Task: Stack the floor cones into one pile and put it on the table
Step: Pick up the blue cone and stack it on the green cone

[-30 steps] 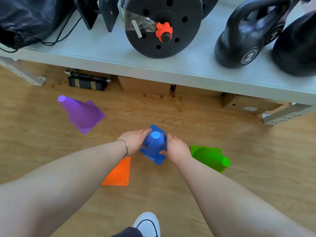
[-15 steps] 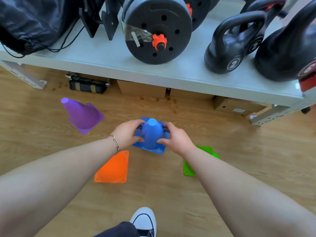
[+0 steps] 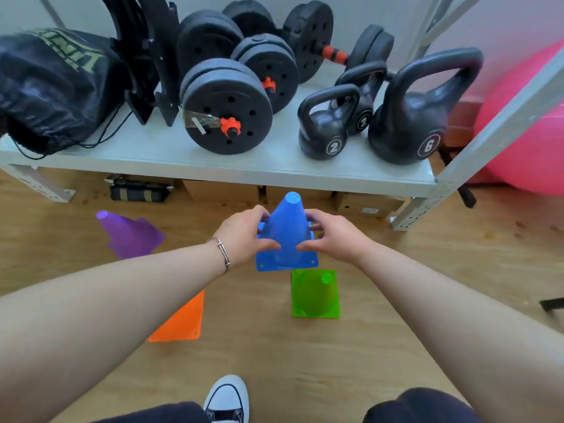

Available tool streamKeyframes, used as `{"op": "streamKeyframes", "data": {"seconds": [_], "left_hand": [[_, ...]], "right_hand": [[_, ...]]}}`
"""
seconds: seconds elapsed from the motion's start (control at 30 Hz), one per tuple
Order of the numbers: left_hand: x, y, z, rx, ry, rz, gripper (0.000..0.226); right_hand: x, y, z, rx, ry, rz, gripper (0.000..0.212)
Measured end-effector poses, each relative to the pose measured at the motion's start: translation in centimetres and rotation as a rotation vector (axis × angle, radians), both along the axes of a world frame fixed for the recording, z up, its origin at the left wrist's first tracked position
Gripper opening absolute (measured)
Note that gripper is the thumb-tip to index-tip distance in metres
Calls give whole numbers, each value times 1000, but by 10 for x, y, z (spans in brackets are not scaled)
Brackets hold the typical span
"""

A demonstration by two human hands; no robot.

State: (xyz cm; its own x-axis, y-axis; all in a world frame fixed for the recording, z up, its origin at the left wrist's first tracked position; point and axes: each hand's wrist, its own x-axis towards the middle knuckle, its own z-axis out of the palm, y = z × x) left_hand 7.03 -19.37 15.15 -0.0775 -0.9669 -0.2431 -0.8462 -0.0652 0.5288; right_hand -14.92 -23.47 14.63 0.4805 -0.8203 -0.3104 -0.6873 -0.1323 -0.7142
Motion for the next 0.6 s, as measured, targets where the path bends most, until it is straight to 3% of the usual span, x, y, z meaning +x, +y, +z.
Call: {"op": "streamKeyframes", "data": {"seconds": [0.27,0.6], "left_hand": [[-69,8,-26,63,96,-65,72],[-94,29,-113,166,85,-56,65]], "right_hand": [[-73,27,-17,76,60,-115,70],[-81,45,-96,148,240,-87,72]]}}
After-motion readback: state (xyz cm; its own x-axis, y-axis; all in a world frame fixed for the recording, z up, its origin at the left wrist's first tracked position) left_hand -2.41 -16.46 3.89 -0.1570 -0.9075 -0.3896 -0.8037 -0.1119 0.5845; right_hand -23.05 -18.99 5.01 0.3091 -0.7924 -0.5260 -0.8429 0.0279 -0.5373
